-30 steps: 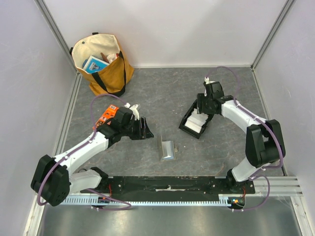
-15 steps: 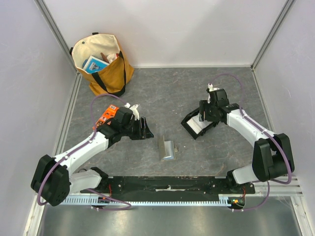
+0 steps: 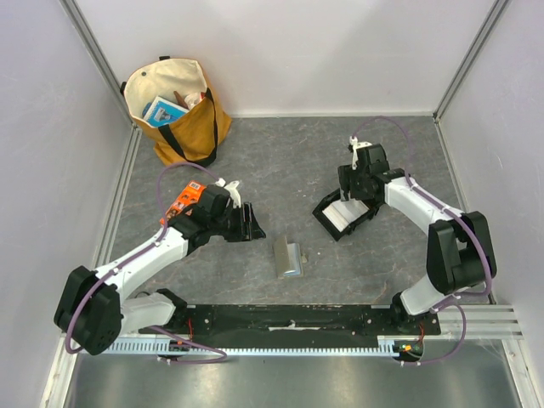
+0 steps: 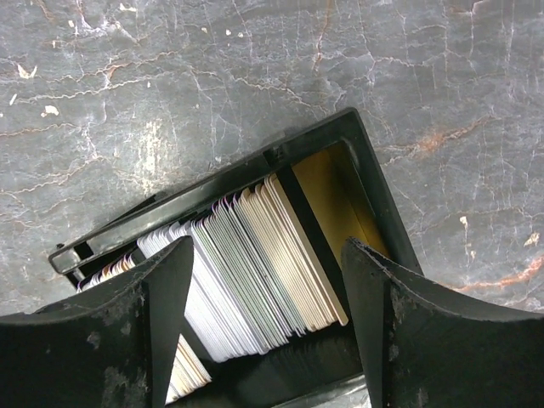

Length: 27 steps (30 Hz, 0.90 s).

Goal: Put the credit cards into the card holder
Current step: Move the storage box to the center of the board, then pick up the credit card from the storage box.

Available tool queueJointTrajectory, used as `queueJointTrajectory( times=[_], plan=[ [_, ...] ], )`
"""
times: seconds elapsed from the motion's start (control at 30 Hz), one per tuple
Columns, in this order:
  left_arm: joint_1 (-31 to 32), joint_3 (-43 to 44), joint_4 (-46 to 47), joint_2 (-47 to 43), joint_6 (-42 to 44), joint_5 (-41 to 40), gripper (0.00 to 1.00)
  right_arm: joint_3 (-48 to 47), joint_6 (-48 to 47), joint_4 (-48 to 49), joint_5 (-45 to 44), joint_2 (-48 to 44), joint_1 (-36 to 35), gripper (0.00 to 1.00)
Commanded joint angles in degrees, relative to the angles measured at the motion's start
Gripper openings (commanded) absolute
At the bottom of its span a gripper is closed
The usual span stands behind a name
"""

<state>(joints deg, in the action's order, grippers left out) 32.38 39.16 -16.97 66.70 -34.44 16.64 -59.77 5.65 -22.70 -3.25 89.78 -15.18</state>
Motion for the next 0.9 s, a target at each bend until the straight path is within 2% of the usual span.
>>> queueJointTrajectory(
  times=[0.0, 0.2, 0.43, 0.87],
  plan=[
    [0.1, 0.5, 1.9, 0.6, 2.3, 1.2, 0.57, 0.4, -3.2, 4.4, 1.4, 1.8, 0.4, 0.78],
    [0.1, 0.7, 2.0, 1.4, 2.4, 1.6, 0.57, 2.6, -3.2, 6.2, 3.1, 2.9, 1.5, 0.81],
    [0.1, 0.7, 2.1, 1.6, 2.6, 1.5, 0.57, 4.2, -1.8, 6.5, 10.3, 3.7, 3.3, 0.82],
    [0.1, 0.7, 2.2, 2.2, 2.3, 1.8, 0.57, 4.8, -0.9, 6.1, 13.7, -0.6, 4.7, 0.60]
  ],
)
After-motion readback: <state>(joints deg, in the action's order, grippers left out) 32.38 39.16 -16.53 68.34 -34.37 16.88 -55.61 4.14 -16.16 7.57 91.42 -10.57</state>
